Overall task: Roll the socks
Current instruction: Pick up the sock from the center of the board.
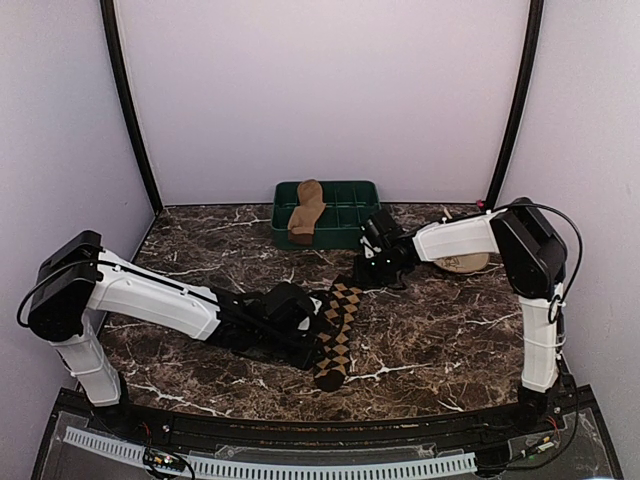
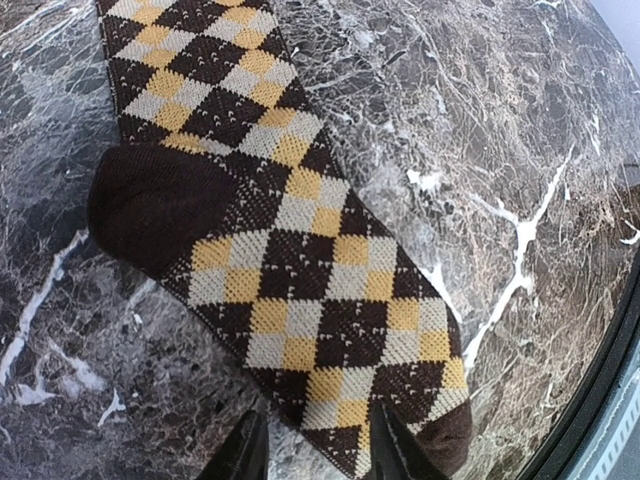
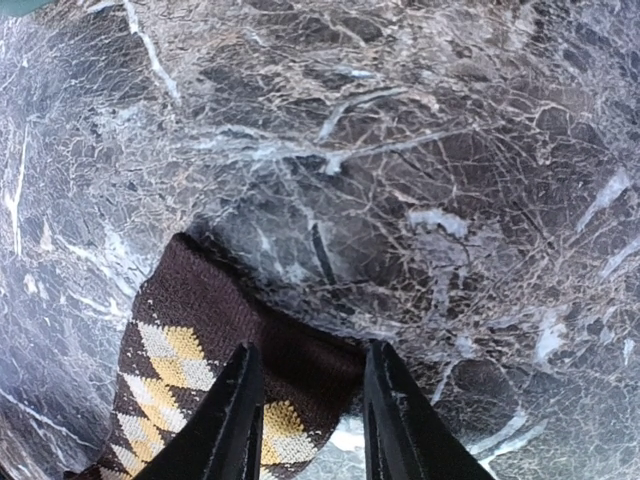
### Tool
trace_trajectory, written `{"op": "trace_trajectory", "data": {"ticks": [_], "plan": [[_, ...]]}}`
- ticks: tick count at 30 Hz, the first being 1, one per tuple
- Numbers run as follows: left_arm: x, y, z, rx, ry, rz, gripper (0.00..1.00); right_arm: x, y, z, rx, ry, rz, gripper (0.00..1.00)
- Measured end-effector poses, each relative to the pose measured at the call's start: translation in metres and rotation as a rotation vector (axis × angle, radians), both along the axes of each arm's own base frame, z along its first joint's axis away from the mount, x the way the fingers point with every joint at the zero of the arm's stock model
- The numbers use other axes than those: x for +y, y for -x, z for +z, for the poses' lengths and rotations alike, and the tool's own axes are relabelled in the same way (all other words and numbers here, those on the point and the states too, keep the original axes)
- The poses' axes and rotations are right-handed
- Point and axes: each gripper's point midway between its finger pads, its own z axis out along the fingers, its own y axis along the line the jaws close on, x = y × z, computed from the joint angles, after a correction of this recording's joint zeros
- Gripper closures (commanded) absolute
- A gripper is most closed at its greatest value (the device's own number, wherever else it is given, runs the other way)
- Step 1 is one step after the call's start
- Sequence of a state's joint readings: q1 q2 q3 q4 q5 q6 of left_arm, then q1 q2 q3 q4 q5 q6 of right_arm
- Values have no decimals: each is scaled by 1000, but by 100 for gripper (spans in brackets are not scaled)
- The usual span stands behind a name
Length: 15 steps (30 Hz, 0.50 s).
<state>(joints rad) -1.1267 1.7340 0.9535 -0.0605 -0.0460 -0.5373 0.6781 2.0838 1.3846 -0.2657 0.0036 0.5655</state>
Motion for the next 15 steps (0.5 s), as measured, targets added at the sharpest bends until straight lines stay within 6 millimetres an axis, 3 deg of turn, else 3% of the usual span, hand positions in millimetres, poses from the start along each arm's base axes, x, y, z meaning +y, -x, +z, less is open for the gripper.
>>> {"op": "trace_trajectory", "data": {"ticks": [7,12,15], "plan": [[-5,-2,-1,8,4,8,64,-1,3,-2,-28,7,4,86],[-6,-1,-12,29,-14,17,66,-1,4,-3,-31,12,13,98],[-5,0,-18,42,-24,24,67,-1,6,-3,-31,20,24,100]]}}
